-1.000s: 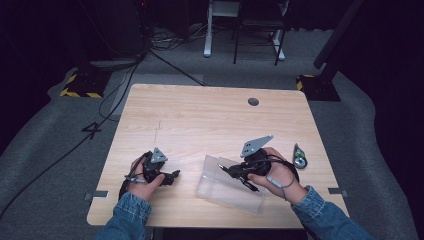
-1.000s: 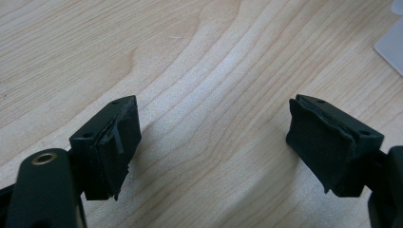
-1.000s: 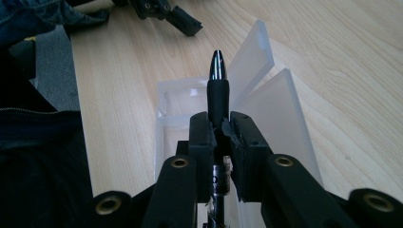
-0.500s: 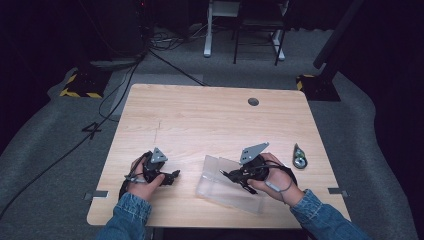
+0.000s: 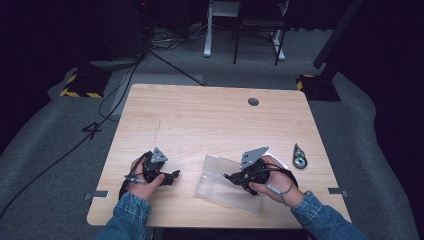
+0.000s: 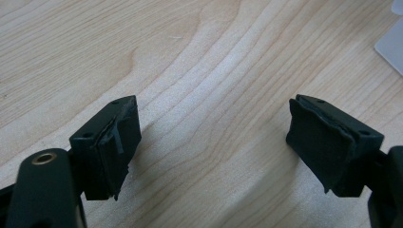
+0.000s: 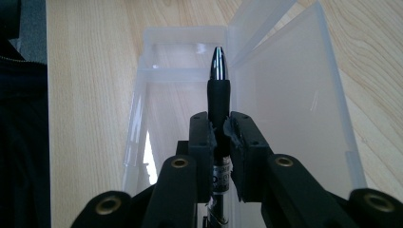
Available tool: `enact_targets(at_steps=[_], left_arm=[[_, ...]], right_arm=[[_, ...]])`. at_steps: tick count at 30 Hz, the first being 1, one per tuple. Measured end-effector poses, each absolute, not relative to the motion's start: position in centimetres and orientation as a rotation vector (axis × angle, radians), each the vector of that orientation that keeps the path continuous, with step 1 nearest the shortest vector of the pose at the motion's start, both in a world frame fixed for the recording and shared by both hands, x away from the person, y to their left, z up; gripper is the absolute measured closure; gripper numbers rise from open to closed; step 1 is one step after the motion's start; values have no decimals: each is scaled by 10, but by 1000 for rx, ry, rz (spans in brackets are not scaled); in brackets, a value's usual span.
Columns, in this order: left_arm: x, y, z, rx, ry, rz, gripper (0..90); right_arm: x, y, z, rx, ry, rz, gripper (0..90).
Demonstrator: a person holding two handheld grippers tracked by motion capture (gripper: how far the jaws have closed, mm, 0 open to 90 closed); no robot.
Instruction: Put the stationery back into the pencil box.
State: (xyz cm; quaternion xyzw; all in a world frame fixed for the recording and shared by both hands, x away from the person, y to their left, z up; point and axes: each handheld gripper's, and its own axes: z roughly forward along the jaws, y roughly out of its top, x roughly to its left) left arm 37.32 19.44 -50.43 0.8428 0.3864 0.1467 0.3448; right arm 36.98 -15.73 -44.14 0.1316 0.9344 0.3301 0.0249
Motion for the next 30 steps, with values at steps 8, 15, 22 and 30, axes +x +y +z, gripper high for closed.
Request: enact_targets(at_steps=[8, 15, 22, 30], left_arm=[[373, 194, -504, 2188, 1003, 380, 186], [373, 194, -504, 2188, 1003, 380, 186], [373, 194, -504, 2188, 1004, 381, 186], [373, 194, -504, 2188, 1004, 381, 186]], right_arm=[[369, -158, -445, 389, 2899, 1002, 798], [369, -157, -452, 384, 2907, 985, 798], [366, -154, -455, 353, 2907, 963, 797], [363, -149, -462, 318, 2899, 920, 796]])
